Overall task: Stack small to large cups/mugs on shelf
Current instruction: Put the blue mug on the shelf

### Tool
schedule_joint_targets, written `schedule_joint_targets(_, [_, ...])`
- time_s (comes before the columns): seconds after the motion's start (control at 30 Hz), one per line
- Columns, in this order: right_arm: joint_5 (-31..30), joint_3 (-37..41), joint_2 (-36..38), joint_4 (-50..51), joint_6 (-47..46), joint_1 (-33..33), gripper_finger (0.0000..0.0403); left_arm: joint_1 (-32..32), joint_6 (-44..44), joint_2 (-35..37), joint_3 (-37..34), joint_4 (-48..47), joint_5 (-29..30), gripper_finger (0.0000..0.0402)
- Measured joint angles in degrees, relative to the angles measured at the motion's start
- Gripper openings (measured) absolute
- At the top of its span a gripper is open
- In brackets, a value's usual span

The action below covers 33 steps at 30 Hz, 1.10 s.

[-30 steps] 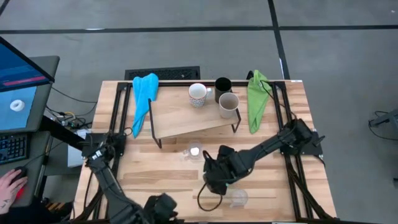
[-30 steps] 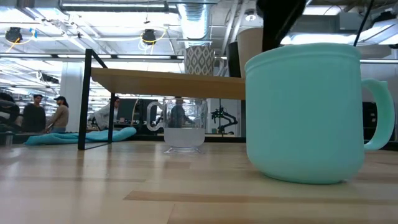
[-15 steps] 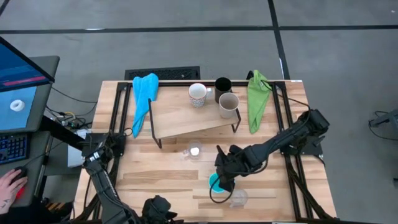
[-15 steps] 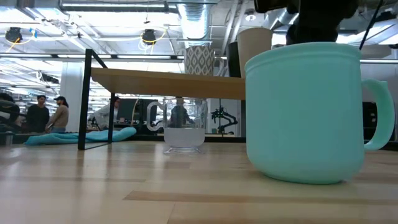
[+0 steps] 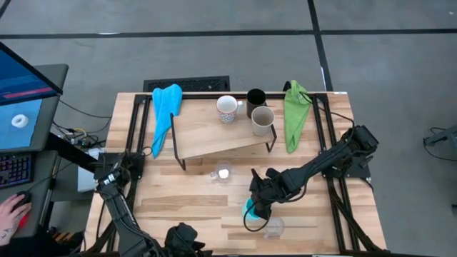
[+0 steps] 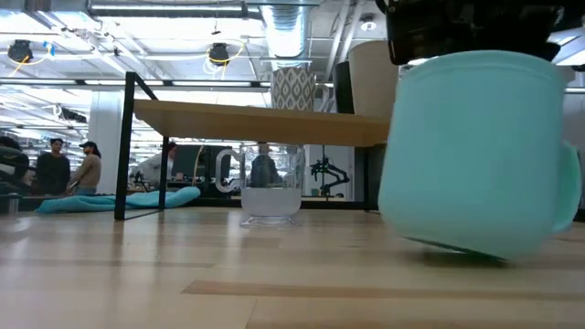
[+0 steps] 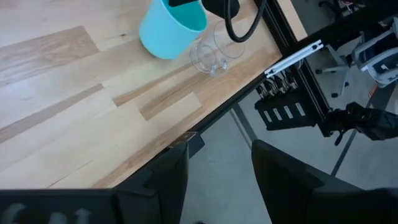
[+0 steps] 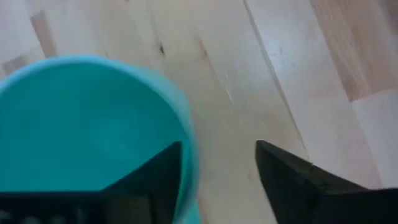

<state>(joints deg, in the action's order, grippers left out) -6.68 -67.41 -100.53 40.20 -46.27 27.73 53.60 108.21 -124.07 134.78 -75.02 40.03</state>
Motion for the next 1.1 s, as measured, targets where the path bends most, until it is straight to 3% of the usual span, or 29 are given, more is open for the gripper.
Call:
schedule_joint_targets(0.27, [-0.7,0.1,0.3,-0.9,1.8,0.0,0.0022,-0.9,-0.2,0.0,0.0,0.0,0.0,0.0167])
schedule_joint_targets(0.47, [-6.1,-3.6,2.0,3.2,4.9,1.3,0.0011,-1.4,-0.6,0.0,0.0,0.0,0.2,0.0167])
schedule_joint_targets(0.63, [-18.8,-10.9,6.6,14.1,5.8,4.4,0.0010,-1.4,-1.1,0.0,0.0,0.0,1.2,0.0167])
schedule_joint_targets(0.8, [-35.3,-19.2,8.5,27.5,5.8,8.2,0.0010,-1.7,-1.0,0.0,0.0,0.0,1.3,0.0167])
schedule_joint_targets(1.1, [-51.6,-27.7,8.5,39.4,5.8,11.8,0.0010,-2.2,-1.0,0.0,0.0,0.0,1.3,0.0167])
